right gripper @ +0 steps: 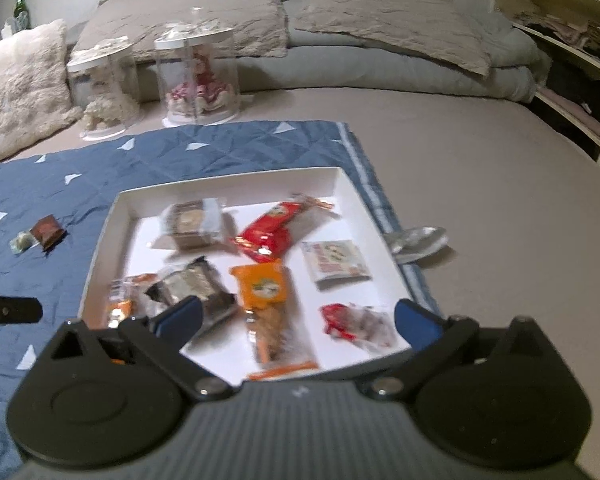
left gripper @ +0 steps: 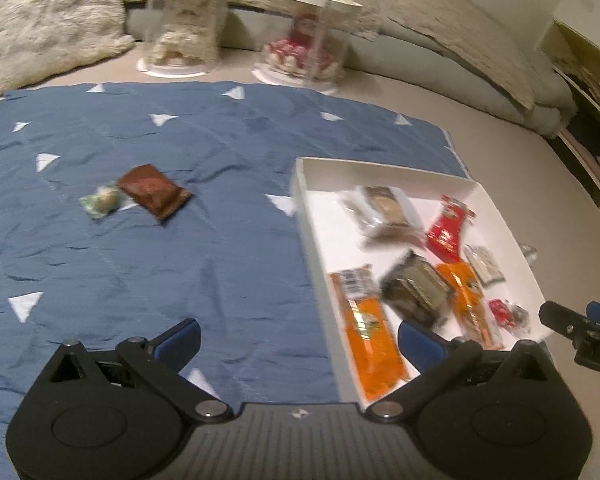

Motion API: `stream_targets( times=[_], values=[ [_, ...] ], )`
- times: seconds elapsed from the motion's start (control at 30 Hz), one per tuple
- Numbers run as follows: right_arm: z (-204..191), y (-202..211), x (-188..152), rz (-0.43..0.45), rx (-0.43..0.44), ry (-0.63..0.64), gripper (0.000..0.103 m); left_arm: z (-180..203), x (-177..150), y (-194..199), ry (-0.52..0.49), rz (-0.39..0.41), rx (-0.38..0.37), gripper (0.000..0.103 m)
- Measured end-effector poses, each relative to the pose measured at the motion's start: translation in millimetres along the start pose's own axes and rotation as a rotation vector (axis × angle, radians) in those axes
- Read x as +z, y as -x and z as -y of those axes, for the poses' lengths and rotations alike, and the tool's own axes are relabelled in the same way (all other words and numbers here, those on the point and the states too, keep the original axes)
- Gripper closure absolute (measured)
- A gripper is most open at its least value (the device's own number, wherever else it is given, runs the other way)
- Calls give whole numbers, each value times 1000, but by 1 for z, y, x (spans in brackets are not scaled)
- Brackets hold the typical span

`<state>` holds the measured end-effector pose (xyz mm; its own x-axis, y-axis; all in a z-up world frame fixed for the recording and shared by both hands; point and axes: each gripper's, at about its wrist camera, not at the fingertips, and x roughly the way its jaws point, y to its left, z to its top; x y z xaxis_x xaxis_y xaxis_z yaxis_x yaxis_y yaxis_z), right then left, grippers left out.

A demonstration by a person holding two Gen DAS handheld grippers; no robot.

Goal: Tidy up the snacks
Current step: 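Move both tools away from the box toward the remaining snacks on the quilt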

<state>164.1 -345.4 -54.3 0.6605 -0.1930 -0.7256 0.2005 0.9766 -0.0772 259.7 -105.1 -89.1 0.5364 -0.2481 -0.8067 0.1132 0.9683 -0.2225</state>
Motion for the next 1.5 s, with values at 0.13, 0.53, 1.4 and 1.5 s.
stream_targets(
  times=[0.13, 0.53, 1.4, 1.5],
  values=[
    [-21, -5, 5, 4, 31, 37, 1, -22, 4, 5, 28, 10, 23, 0],
    [-93, -20, 19, 19, 144, 113, 1, -85, 6, 21, 74, 41, 123, 0],
    [-225, -87, 46, 143, 383, 293, 1, -203, 43, 11, 245, 233, 153, 0],
    [-243, -104, 53, 130, 422, 362, 2, -201, 53, 0, 127, 251, 156, 1]
  ],
)
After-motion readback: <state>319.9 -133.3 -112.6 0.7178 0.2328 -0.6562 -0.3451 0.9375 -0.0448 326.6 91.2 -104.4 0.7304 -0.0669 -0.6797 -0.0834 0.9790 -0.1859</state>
